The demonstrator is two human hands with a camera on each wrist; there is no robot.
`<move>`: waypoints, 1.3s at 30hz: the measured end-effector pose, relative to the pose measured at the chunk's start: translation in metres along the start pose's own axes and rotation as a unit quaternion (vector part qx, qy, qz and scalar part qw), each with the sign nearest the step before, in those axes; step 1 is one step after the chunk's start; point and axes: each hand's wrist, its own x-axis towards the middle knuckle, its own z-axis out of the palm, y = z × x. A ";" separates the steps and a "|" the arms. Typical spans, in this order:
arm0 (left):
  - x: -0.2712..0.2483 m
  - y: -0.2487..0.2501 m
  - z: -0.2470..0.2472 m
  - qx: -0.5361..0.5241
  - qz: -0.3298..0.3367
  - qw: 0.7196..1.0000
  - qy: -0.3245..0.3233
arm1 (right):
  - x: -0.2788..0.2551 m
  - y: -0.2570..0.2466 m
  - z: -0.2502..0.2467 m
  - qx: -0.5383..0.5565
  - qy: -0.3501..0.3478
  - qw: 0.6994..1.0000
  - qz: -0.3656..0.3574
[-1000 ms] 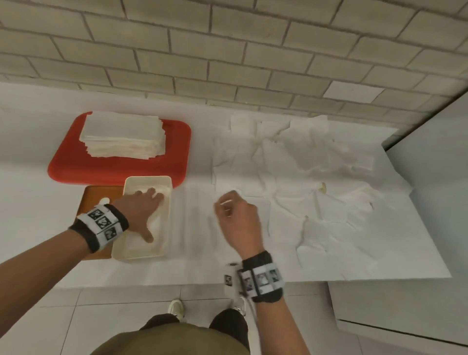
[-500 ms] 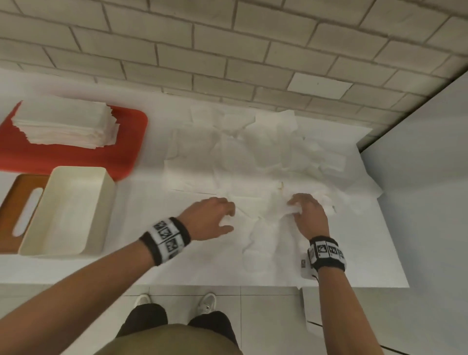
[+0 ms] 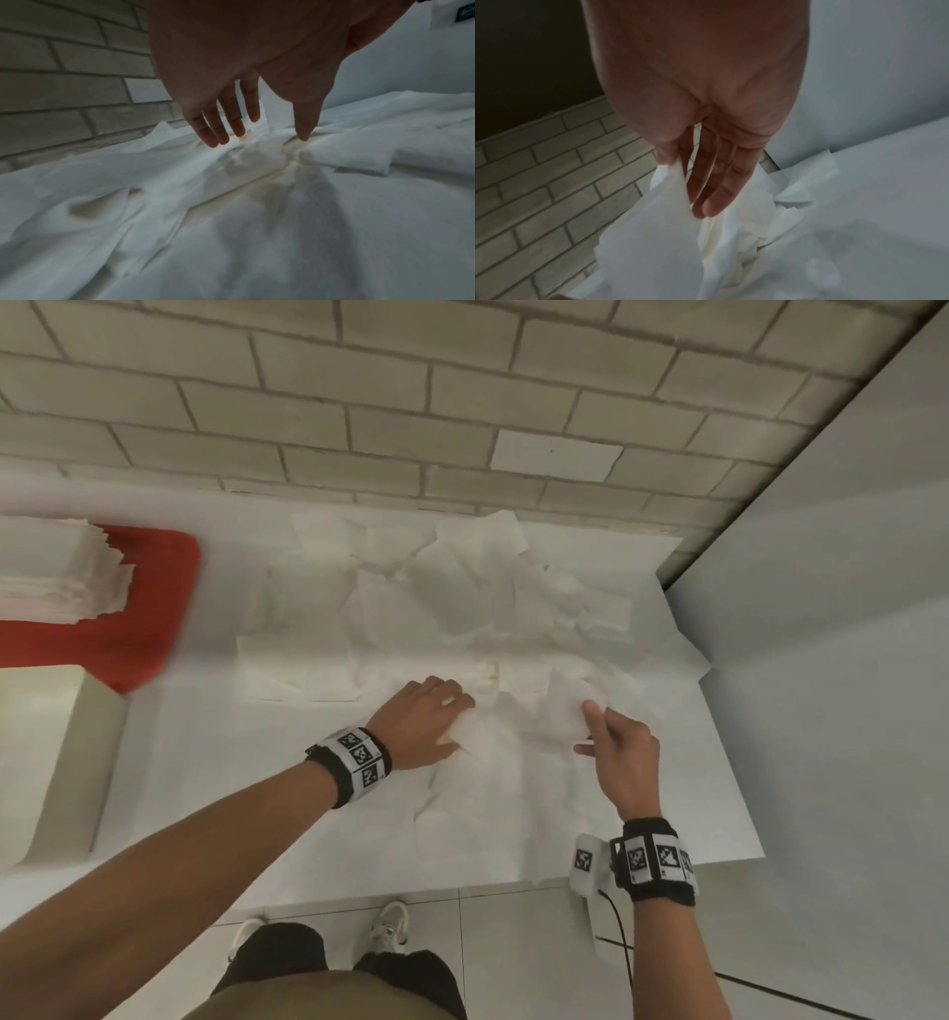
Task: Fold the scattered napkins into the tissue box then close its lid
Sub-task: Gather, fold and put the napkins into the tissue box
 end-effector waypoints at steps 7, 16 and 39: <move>0.032 0.017 -0.004 0.013 0.077 0.997 -0.008 | -0.007 0.005 -0.027 -0.018 0.109 0.993 -0.028; 0.026 -0.003 -0.082 -0.315 0.030 0.943 0.105 | -0.012 -0.066 -0.050 -0.061 0.051 0.983 -0.163; -0.100 -0.072 -0.173 -0.273 -0.002 0.961 -0.042 | -0.043 -0.153 0.141 0.018 -0.195 0.950 -0.241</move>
